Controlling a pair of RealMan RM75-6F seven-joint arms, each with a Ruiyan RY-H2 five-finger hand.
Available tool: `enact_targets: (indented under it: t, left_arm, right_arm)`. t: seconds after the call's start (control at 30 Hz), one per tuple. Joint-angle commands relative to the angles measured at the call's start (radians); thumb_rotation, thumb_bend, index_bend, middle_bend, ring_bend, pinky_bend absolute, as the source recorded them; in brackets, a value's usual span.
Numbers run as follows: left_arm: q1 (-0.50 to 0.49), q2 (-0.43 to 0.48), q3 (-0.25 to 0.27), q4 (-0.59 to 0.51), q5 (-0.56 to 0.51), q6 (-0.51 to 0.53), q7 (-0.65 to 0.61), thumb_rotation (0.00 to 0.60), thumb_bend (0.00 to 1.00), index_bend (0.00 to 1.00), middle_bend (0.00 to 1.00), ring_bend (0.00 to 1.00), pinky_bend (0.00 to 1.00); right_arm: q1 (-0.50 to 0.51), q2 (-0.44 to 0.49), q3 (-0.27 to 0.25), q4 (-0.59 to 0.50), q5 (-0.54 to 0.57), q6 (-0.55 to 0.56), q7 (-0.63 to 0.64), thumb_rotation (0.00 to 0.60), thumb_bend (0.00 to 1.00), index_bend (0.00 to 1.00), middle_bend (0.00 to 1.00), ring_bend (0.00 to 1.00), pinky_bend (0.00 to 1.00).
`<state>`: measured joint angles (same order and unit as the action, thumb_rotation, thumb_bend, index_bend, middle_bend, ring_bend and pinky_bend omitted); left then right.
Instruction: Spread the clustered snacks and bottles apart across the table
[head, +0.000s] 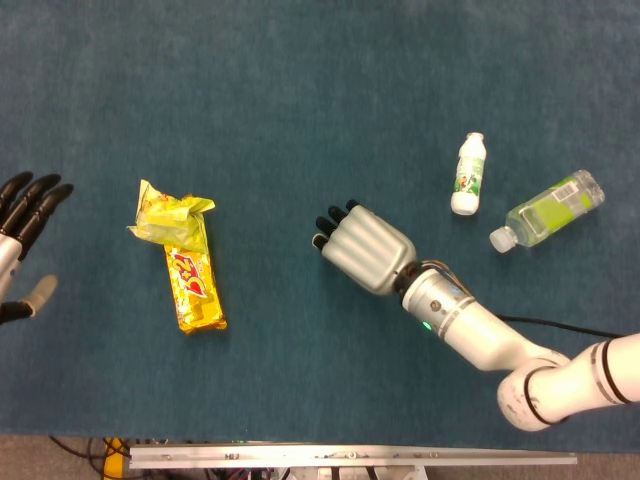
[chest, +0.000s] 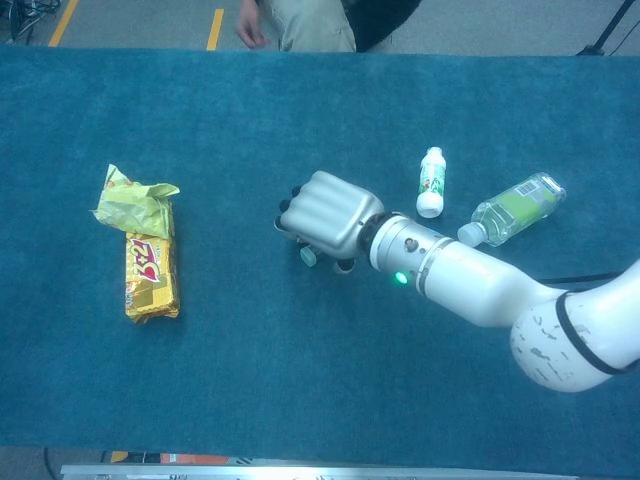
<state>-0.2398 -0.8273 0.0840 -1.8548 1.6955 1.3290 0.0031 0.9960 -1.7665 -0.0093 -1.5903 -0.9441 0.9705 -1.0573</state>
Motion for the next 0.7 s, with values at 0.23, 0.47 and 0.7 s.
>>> enact_targets:
  t: [0.23, 0.47, 0.7]
  left_arm:
    - [0.002, -0.002, 0.000, 0.010, 0.010, 0.000, -0.019, 0.600, 0.32, 0.02, 0.08, 0.04, 0.19]
    - [0.007, 0.001, 0.002, 0.013, 0.019, 0.006, -0.028, 0.600, 0.32, 0.02, 0.08, 0.04, 0.19]
    - [0.013, 0.004, 0.005, 0.016, 0.026, 0.011, -0.037, 0.600, 0.32, 0.02, 0.08, 0.04, 0.19]
  right_arm:
    - [0.005, -0.040, -0.003, 0.042, -0.020, 0.011, -0.020, 0.600, 0.11, 0.40, 0.30, 0.27, 0.44]
    - [0.000, -0.068, -0.005, 0.072, -0.043, 0.019, -0.020, 0.600, 0.15, 0.45, 0.32, 0.27, 0.44]
    - [-0.007, -0.086, -0.002, 0.096, -0.054, 0.027, -0.028, 0.600, 0.17, 0.49, 0.32, 0.28, 0.44]
